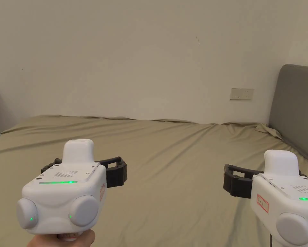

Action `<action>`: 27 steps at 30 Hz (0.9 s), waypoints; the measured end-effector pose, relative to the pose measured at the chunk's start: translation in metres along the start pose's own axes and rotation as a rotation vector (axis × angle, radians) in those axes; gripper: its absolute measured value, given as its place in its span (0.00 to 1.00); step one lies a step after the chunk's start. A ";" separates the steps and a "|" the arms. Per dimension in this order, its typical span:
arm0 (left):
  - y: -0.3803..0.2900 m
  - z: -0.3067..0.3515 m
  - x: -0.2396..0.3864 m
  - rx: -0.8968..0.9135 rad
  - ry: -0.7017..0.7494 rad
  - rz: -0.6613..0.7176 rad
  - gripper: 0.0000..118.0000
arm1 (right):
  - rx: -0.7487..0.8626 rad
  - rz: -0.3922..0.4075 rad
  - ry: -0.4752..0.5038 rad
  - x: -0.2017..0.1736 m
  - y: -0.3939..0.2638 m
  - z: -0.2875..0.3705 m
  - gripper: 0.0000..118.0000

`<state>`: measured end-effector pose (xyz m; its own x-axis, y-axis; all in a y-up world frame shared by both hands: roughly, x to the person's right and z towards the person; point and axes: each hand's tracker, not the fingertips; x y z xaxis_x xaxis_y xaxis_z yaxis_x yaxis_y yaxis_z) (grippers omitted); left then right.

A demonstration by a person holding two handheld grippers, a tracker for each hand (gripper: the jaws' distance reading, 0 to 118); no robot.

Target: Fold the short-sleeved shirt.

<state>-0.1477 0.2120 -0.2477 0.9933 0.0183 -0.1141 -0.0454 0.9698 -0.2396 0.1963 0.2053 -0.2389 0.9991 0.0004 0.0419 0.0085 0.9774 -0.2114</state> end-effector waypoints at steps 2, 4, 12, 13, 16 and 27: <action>-0.001 0.000 0.001 -0.003 0.002 -0.008 1.00 | 0.002 0.001 0.000 0.000 0.000 0.000 1.00; -0.003 0.000 0.002 -0.010 0.001 -0.008 1.00 | 0.001 0.004 -0.005 0.000 0.001 -0.001 1.00; -0.008 -0.003 0.003 -0.023 0.010 -0.029 1.00 | -0.002 0.013 -0.027 0.001 0.000 -0.001 1.00; -0.009 -0.003 0.002 -0.025 0.010 -0.023 1.00 | -0.004 0.010 -0.028 0.001 0.000 -0.001 1.00; -0.008 -0.002 0.000 -0.025 0.012 -0.010 1.00 | -0.011 -0.009 -0.031 0.002 0.000 -0.002 1.00; -0.008 0.001 -0.001 -0.020 0.009 -0.010 1.00 | -0.067 -0.159 -0.002 0.015 -0.002 -0.004 1.00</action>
<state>-0.1486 0.2047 -0.2444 0.9927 0.0065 -0.1206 -0.0378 0.9650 -0.2595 0.2112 0.2024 -0.2422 0.9849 -0.1527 0.0818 0.1693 0.9487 -0.2669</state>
